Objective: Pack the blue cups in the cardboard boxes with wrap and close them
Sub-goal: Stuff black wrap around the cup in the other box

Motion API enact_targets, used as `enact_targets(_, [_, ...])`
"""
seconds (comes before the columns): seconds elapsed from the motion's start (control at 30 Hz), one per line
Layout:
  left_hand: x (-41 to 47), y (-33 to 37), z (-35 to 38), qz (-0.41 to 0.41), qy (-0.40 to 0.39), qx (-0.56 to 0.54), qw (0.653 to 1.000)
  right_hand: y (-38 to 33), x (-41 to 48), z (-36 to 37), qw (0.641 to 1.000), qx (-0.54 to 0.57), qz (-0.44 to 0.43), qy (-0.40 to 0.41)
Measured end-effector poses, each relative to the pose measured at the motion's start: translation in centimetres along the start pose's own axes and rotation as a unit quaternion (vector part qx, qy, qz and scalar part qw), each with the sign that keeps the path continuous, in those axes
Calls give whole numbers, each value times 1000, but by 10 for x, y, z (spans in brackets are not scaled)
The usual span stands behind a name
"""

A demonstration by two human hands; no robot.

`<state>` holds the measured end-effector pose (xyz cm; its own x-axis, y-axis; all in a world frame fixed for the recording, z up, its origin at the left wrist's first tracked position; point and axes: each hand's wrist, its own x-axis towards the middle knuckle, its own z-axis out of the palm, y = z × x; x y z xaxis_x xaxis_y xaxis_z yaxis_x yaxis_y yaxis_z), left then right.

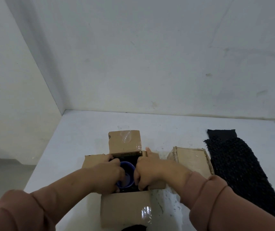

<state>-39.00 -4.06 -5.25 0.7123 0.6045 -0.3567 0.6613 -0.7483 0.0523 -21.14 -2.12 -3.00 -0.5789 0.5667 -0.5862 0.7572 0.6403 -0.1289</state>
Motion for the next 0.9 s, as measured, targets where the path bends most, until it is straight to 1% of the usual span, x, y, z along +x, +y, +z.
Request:
enact_targets(0.17, [2, 2, 1, -7, -2, 13, 1000, 1, -1, 0, 1000, 9, -3, -6])
enact_targets(0.4, [-1, 2, -2, -9, -12, 4, 1000, -3, -8, 1, 1000, -18, -18, 13])
enact_targets(0.47, [-3, 2, -5, -16, -30, -23, 999, -1, -12, -2, 999, 15, -25, 25])
enact_targets(0.57, [-5, 1, -15, -53, -52, -119, 990, 6, -22, -9, 985, 141, -17, 95])
enact_targets(0.63, [-2, 5, -23, -88, -31, -172, 981, 15, -32, -12, 959, 230, 5, 166])
enact_targets(0.7, [6, 16, -33, -119, 25, -190, 974, 28, -47, -8, 916, 316, 33, 244])
enact_targets(0.77, [20, 35, -45, -134, 91, -207, 965, 44, -66, 2, 858, 398, 47, 320])
enact_targets(0.87, [50, 73, -64, -108, 157, -285, 940, 74, -95, 23, 778, 478, 95, 396])
enact_targets(0.9, [64, 88, -71, -103, 173, -316, 927, 86, -106, 32, 745, 506, 116, 418])
